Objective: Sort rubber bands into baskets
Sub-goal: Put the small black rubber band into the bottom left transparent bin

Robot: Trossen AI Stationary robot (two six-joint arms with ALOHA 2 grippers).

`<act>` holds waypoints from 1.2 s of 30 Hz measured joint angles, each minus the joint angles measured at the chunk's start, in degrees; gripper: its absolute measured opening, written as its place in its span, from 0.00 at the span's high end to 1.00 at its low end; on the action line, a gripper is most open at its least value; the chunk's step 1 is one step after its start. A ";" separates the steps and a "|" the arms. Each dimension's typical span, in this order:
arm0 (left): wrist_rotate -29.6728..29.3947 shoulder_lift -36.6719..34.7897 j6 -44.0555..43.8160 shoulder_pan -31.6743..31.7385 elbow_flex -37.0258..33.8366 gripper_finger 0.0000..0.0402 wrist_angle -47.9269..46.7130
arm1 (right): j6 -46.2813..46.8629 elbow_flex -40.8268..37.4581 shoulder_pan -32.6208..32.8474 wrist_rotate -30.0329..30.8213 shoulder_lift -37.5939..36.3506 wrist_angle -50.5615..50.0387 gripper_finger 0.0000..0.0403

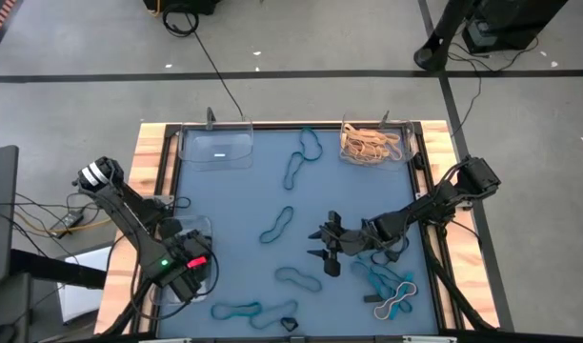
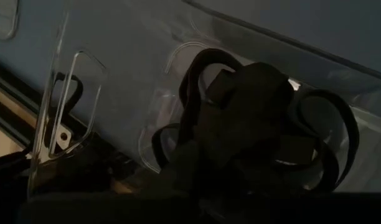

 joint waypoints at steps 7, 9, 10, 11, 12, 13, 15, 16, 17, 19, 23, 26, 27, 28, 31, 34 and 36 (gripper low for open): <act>0.00 0.00 -1.06 0.00 0.00 0.58 0.55 | 0.00 0.00 0.19 -0.11 0.00 0.00 0.45; -0.01 0.00 -1.06 0.00 0.00 0.52 0.54 | 0.00 0.00 0.14 -1.14 0.00 0.02 0.45; -0.05 0.00 -1.06 0.00 0.00 0.49 0.54 | 0.00 0.00 0.14 -1.48 0.00 0.02 0.45; -0.07 0.00 -1.06 0.00 0.00 0.46 0.51 | 0.00 0.00 0.14 -1.61 0.00 0.02 0.45; -0.09 0.00 -1.06 0.00 0.00 0.44 0.44 | 0.00 0.00 0.14 -2.02 0.00 0.02 0.45; -0.09 0.00 -1.06 0.00 0.00 0.43 0.43 | 0.04 0.00 0.14 -2.42 0.06 0.06 0.45; -0.09 0.00 -1.04 0.00 0.00 0.41 0.43 | 0.24 -0.01 0.14 -2.84 0.38 0.65 0.45; -0.09 0.00 -1.02 0.00 0.00 0.41 0.43 | 0.27 -0.02 0.14 -2.94 0.42 0.64 0.45; -0.08 0.00 -1.01 0.00 0.00 0.40 0.42 | 0.45 -0.02 0.14 -3.04 0.42 0.77 0.45; 0.55 0.00 -0.95 0.00 0.00 0.40 0.16 | 0.43 -0.02 0.14 -3.04 0.42 0.90 0.45; 2.31 0.00 -0.78 0.52 0.10 0.40 -0.88 | 0.17 -0.07 0.13 -5.75 0.42 3.02 0.45; 1.43 0.00 1.63 1.33 1.91 0.40 -2.44 | -0.03 -0.07 0.14 -7.56 0.42 5.46 0.45; 0.65 0.00 2.28 1.55 2.77 0.40 -3.42 | -0.28 -0.07 0.14 -7.94 0.42 6.85 0.45; -0.30 0.01 3.16 1.69 3.84 0.40 -4.51 | -0.55 -0.07 0.14 -8.03 0.39 8.09 0.45; -2.87 0.02 3.60 2.07 7.72 0.40 -9.25 | -1.34 -0.07 -0.27 -8.25 0.39 9.91 0.45; -6.85 -0.15 2.36 2.12 11.80 0.40 -12.66 | -1.46 -0.05 -0.80 -9.09 0.39 10.80 0.46; -13.01 -0.67 2.93 2.17 13.52 0.40 -10.61 | -1.89 -0.07 -1.11 -9.19 0.39 10.61 0.46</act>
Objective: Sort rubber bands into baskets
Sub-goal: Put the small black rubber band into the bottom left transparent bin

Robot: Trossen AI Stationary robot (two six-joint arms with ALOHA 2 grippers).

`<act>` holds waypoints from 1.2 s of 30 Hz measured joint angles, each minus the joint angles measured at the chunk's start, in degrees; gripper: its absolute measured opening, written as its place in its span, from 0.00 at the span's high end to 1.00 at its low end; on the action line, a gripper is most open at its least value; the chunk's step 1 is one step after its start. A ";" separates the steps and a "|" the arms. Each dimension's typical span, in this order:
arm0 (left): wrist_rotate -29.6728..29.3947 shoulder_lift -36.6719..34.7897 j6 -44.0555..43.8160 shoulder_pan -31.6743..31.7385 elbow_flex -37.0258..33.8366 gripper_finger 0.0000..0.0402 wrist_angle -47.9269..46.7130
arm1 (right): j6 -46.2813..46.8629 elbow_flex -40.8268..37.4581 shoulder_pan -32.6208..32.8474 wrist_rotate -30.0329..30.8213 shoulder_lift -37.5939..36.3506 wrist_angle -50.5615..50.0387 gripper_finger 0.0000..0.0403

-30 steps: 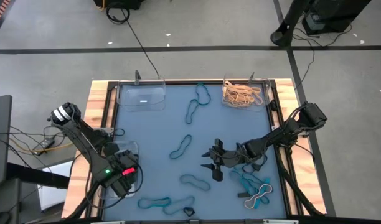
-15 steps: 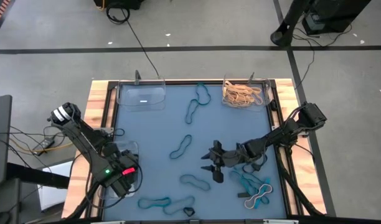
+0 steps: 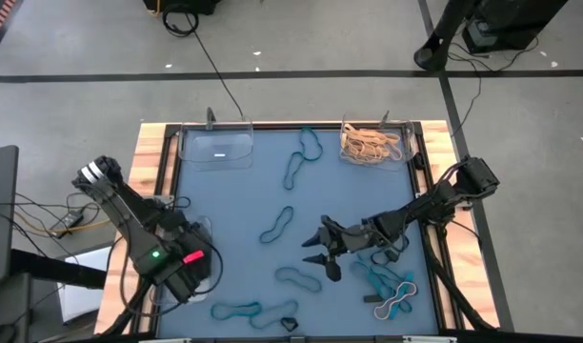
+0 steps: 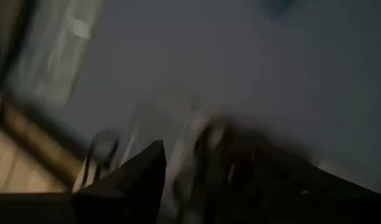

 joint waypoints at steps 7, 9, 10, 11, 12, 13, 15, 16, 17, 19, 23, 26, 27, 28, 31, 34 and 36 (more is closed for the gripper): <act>-9.43 -0.08 15.89 3.09 0.63 0.41 19.32 | -5.40 0.01 -3.23 -8.02 0.00 -0.20 0.46; -9.52 -0.01 23.42 4.90 -0.90 0.42 27.69 | -6.52 0.02 -3.88 -10.44 0.00 -0.89 0.46; -9.50 -0.01 27.60 5.76 -1.79 0.43 32.95 | -7.02 0.01 -4.05 -10.78 0.00 -1.16 0.47; -9.25 -0.01 31.82 6.41 -2.82 0.44 38.60 | -7.35 0.02 -4.16 -10.67 0.00 -1.56 0.47; -8.41 -0.01 36.26 7.00 -4.01 0.44 44.49 | -7.44 0.02 -4.17 -10.18 0.00 -2.09 0.48; -7.50 -0.01 40.72 7.31 -5.26 0.45 50.05 | -7.43 0.02 -4.17 -9.31 0.00 -2.70 0.48; -5.43 -0.01 48.39 7.61 -8.14 0.47 61.22 | -6.75 0.02 -4.19 -7.56 0.00 -4.20 0.50; -4.63 0.16 51.43 7.63 -9.70 0.48 66.60 | -6.25 0.02 -4.01 -6.80 0.00 -4.93 0.50; -3.70 0.51 54.14 7.71 -11.17 0.49 71.17 | -5.56 0.02 -3.79 -6.21 0.00 -5.47 0.50; -2.45 1.57 58.76 7.69 -14.24 0.51 78.34 | -4.15 0.02 -2.95 -4.83 0.00 -6.20 0.51; 0.56 5.82 64.63 7.76 -19.36 0.53 92.11 | -1.87 -0.81 -0.97 -2.22 0.00 -6.36 0.52; 1.65 10.30 67.93 7.76 -21.05 0.54 101.46 | 0.31 -1.59 0.07 0.01 0.00 -6.39 0.52; 1.78 11.88 68.58 7.76 -21.08 0.54 103.65 | 0.96 -1.67 0.29 0.52 0.00 -6.37 0.52; 2.16 13.58 69.49 7.76 -20.96 0.54 106.14 | 1.55 -1.83 0.46 0.87 0.00 -6.41 0.52; 4.19 19.09 71.04 7.76 -20.77 0.54 114.48 | 1.92 -1.84 0.51 0.95 0.00 -6.16 0.52; 7.11 24.96 72.16 7.76 -20.74 0.54 123.37 | 2.38 -1.86 0.44 0.83 0.00 -5.81 0.52; 8.68 28.34 72.56 7.76 -19.70 0.54 127.05 | 2.60 -1.86 0.40 0.69 0.00 -5.74 0.52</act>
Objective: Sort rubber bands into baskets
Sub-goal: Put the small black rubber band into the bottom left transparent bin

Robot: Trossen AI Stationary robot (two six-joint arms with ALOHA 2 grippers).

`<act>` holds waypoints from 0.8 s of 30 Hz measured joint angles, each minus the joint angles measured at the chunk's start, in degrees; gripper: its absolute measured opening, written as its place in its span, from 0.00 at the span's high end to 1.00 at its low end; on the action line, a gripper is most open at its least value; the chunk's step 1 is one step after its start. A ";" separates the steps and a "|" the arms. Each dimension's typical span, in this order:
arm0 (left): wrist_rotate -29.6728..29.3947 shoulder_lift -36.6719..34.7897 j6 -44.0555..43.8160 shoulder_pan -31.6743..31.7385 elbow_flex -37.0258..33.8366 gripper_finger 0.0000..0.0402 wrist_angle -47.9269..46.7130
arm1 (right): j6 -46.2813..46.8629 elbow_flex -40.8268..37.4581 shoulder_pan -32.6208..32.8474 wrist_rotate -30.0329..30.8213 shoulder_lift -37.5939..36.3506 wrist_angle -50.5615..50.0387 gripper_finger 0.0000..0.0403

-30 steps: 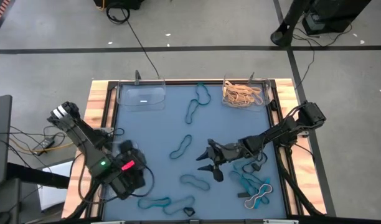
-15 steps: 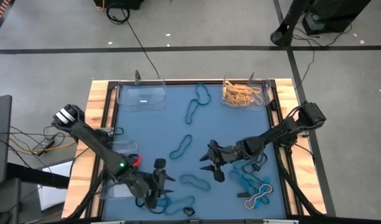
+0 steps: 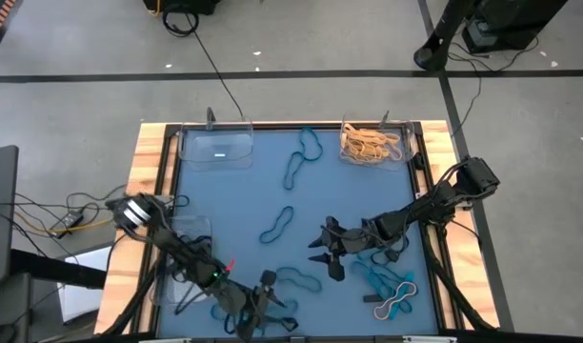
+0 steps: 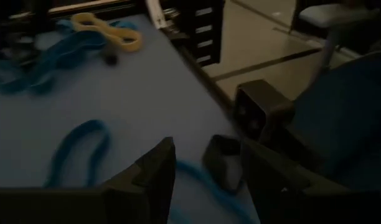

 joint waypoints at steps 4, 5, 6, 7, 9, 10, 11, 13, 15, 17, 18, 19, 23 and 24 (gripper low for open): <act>3.13 4.53 1.82 -0.07 3.91 0.54 0.10 | 1.00 0.00 0.26 -0.01 0.00 -0.89 0.52; 4.09 5.48 3.16 -0.11 4.86 0.54 -0.52 | 1.02 0.00 0.38 -0.01 0.00 -1.07 0.52; 4.98 6.41 4.68 -0.13 5.98 0.54 -1.39 | 1.03 0.00 0.57 -0.02 0.00 -1.32 0.52; 5.82 7.18 6.15 -0.17 7.31 0.54 -2.37 | 1.08 0.00 0.74 -0.02 0.00 -1.66 0.52; 6.05 7.86 7.75 -0.19 9.33 0.54 -5.52 | 1.27 0.00 0.85 -0.05 0.00 -1.95 0.52; 6.04 8.10 7.83 -0.17 10.09 0.54 -7.77 | 1.41 0.00 0.87 -0.11 -0.02 -2.15 0.52; 6.02 8.22 7.75 -0.09 10.41 0.54 -9.70 | 1.46 0.00 0.87 -0.11 -0.02 -2.43 0.52; 6.02 8.30 7.71 0.27 10.82 0.54 -11.67 | 1.46 -0.02 0.87 -0.09 -0.02 -2.62 0.52; 6.14 8.24 7.70 0.37 11.12 0.55 -12.02 | 1.47 -0.02 0.87 -0.09 -0.02 -2.73 0.52; 6.20 8.24 7.80 0.35 11.13 0.56 -13.99 | 1.48 -0.02 0.87 -0.09 -0.02 -2.92 0.52; 6.20 8.28 7.76 0.33 11.08 0.57 -15.36 | 1.48 -0.02 0.87 -0.09 -0.02 -2.96 0.52; 6.15 8.28 7.70 0.32 11.08 0.58 -16.54 | 1.50 -0.02 0.87 -0.09 -0.02 -2.93 0.53; 5.95 8.30 7.56 0.32 11.08 0.65 -18.31 | 2.37 -0.02 0.85 -0.09 -0.02 -2.88 0.53; 5.95 8.34 7.55 0.33 11.06 0.67 -18.41 | 2.51 -0.02 0.85 -0.09 -0.02 -2.90 0.53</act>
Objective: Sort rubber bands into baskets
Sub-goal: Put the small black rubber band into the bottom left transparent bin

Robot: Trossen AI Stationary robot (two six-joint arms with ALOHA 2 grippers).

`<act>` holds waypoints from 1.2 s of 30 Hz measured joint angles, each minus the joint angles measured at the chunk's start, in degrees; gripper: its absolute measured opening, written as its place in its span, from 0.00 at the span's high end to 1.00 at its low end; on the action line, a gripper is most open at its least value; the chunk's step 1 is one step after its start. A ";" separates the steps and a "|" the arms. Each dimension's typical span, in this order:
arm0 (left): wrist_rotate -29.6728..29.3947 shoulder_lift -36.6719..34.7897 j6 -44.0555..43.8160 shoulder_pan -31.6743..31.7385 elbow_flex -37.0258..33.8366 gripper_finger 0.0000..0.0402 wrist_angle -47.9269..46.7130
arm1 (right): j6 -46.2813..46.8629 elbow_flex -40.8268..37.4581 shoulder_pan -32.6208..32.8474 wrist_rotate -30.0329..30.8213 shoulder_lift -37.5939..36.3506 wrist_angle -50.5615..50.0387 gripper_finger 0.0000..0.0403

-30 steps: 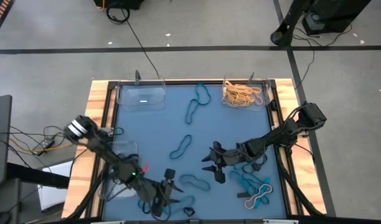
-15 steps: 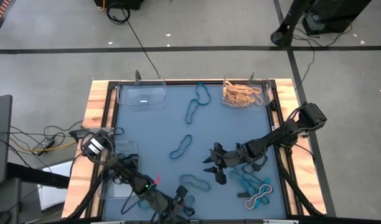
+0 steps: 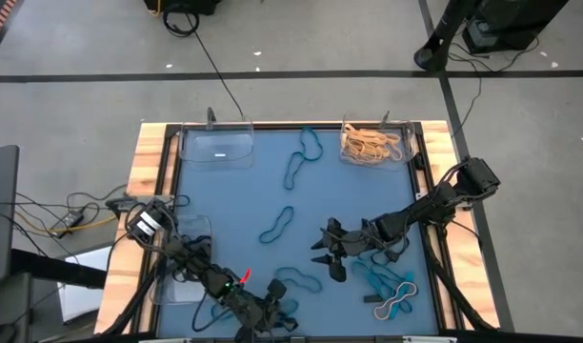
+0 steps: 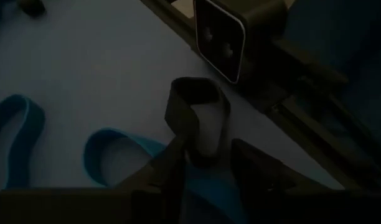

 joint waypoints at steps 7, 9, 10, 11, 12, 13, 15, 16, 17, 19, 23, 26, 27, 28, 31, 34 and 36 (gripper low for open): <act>-0.02 0.01 -0.44 0.15 0.00 0.83 0.42 | 0.08 0.00 0.00 0.00 0.00 0.04 0.53; -0.08 0.01 -1.11 0.36 0.00 0.88 1.26 | 0.08 0.00 0.00 0.00 0.00 0.06 0.53; -0.15 0.01 -1.48 0.45 0.00 0.91 1.78 | 0.08 0.00 0.00 0.00 0.00 0.06 0.53; -0.13 0.01 -1.76 0.61 0.00 0.94 2.10 | 0.08 0.00 0.00 0.00 0.00 0.06 0.53; -0.13 0.01 -2.02 0.71 0.00 0.96 2.16 | 0.08 0.00 0.00 0.00 0.00 0.06 0.53; -0.18 0.01 -2.54 0.85 0.00 0.98 2.17 | 0.08 0.00 0.00 0.00 0.00 0.06 0.53; -1.81 -0.31 -3.56 1.07 -0.01 0.98 1.93 | 0.06 0.00 0.00 0.00 0.00 0.06 0.53; -3.37 -0.61 -4.37 1.11 -0.01 0.97 1.60 | 0.08 0.00 0.00 0.00 0.00 0.06 0.53; -5.29 -1.06 -4.63 1.11 -0.02 0.97 1.06 | 0.06 0.00 0.00 0.00 0.00 0.07 0.53; -8.46 -2.48 -5.18 1.11 -0.02 0.97 -0.74 | 0.06 0.00 0.00 0.00 0.00 0.06 0.53; -12.22 -7.27 -8.61 1.14 -0.02 0.97 -8.03 | 0.48 0.00 0.00 0.00 0.00 -1.95 0.53; -14.66 -11.50 -13.07 1.14 -0.02 0.97 -15.63 | 2.13 0.00 0.00 -0.20 0.00 -6.17 0.53; -15.52 -12.98 -14.88 1.14 -0.02 0.97 -18.68 | 2.79 0.00 0.00 -0.46 -0.01 -7.92 0.53; -16.54 -14.28 -16.86 1.10 -0.04 0.97 -21.62 | 3.33 0.00 0.00 -0.78 -0.02 -9.40 0.53; -19.43 -19.09 -24.21 0.98 -0.04 0.98 -30.01 | 4.26 0.00 0.00 -3.12 -0.77 -11.93 0.53; -20.25 -24.11 -33.30 0.95 -0.02 0.98 -40.16 | 4.33 0.11 0.00 -3.54 -2.70 -15.86 0.53; -20.41 -27.31 -40.02 0.63 -0.02 0.98 -47.01 | 5.61 0.11 -0.30 -2.28 -4.42 -20.52 0.53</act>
